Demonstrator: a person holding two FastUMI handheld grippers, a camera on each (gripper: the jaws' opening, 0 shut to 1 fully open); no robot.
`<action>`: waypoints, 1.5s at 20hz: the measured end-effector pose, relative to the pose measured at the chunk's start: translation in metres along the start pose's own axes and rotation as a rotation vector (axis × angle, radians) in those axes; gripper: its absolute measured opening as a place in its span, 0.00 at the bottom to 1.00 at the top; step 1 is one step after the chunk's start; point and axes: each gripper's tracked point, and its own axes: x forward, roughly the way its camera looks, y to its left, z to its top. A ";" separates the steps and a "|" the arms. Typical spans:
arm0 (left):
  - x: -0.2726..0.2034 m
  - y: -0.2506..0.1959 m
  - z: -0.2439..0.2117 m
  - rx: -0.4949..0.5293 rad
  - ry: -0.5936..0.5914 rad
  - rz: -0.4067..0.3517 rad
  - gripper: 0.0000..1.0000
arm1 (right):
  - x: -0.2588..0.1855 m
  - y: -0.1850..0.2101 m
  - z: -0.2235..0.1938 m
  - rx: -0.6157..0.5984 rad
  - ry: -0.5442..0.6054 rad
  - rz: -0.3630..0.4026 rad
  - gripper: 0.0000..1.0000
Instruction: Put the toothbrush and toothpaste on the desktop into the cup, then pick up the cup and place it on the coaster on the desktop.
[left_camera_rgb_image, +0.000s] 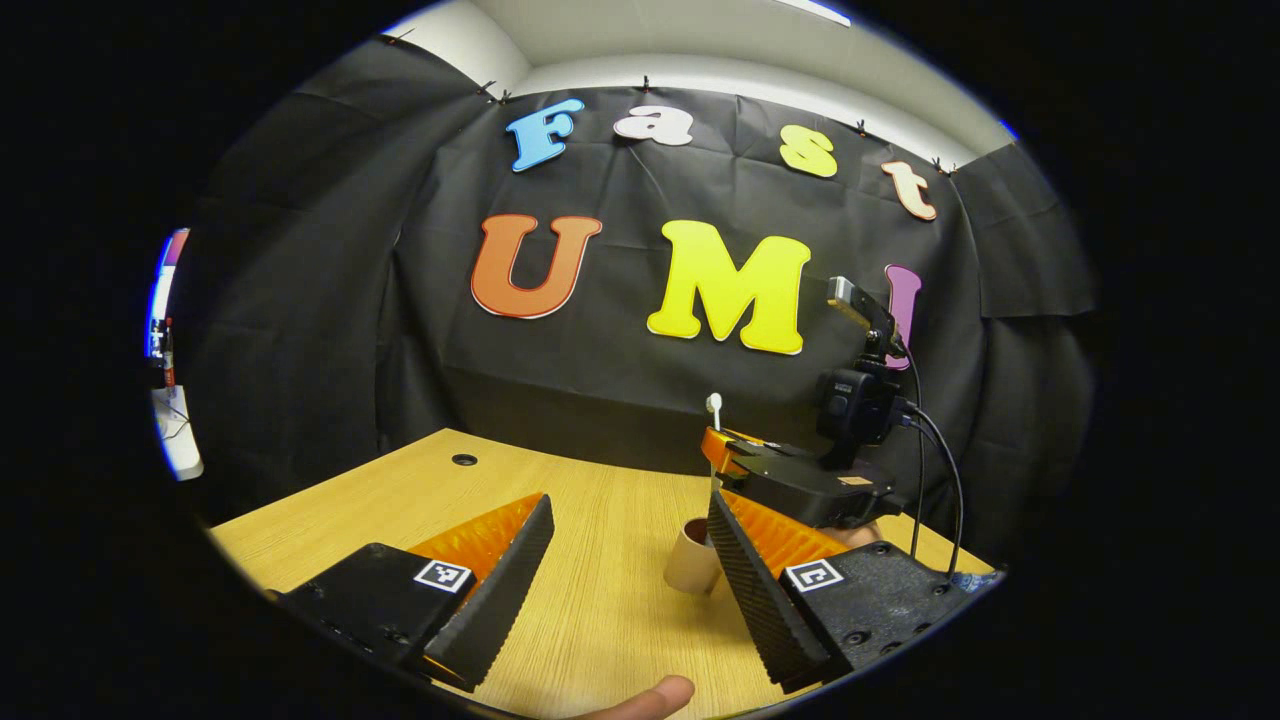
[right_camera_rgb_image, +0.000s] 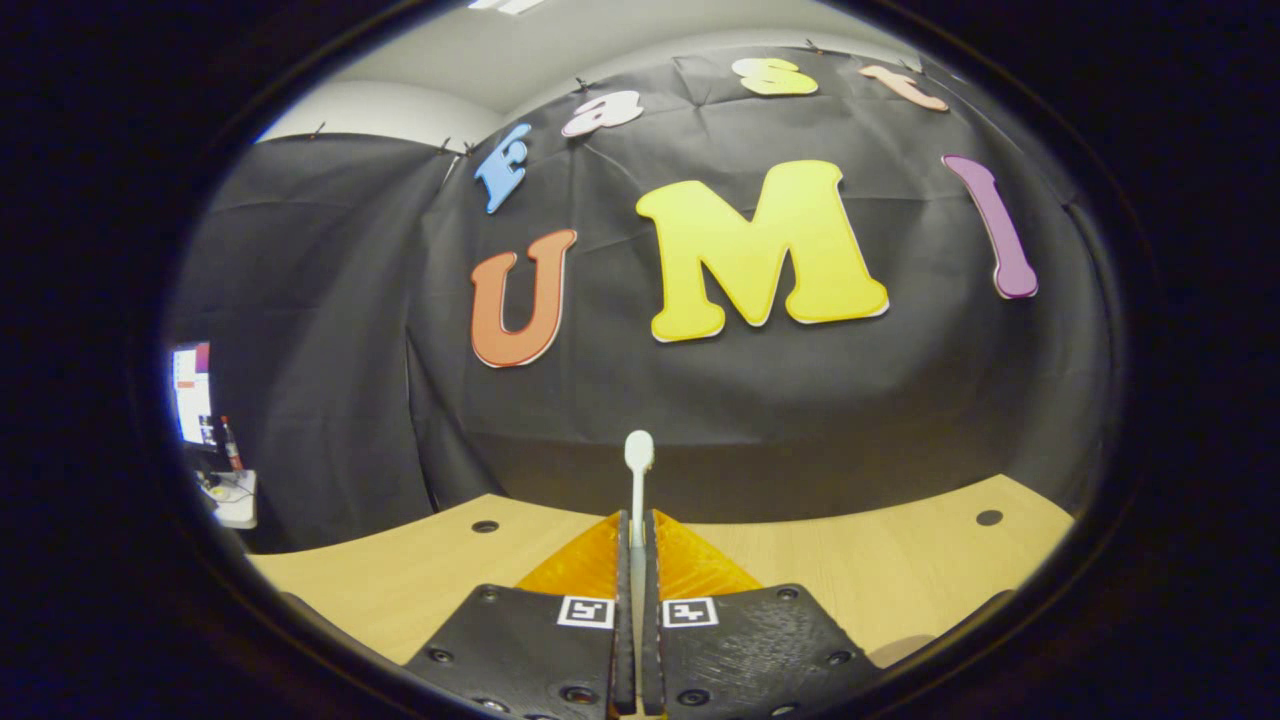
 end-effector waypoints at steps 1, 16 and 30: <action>0.000 0.000 0.000 -0.001 0.001 -0.001 0.98 | -0.001 -0.001 0.000 -0.002 0.002 -0.002 0.05; 0.004 -0.004 -0.007 0.003 0.021 -0.008 0.98 | -0.028 -0.002 0.013 -0.043 -0.012 0.018 0.96; 0.027 -0.051 -0.061 0.022 0.184 -0.039 0.97 | -0.173 -0.098 0.062 -0.112 -0.078 -0.100 0.96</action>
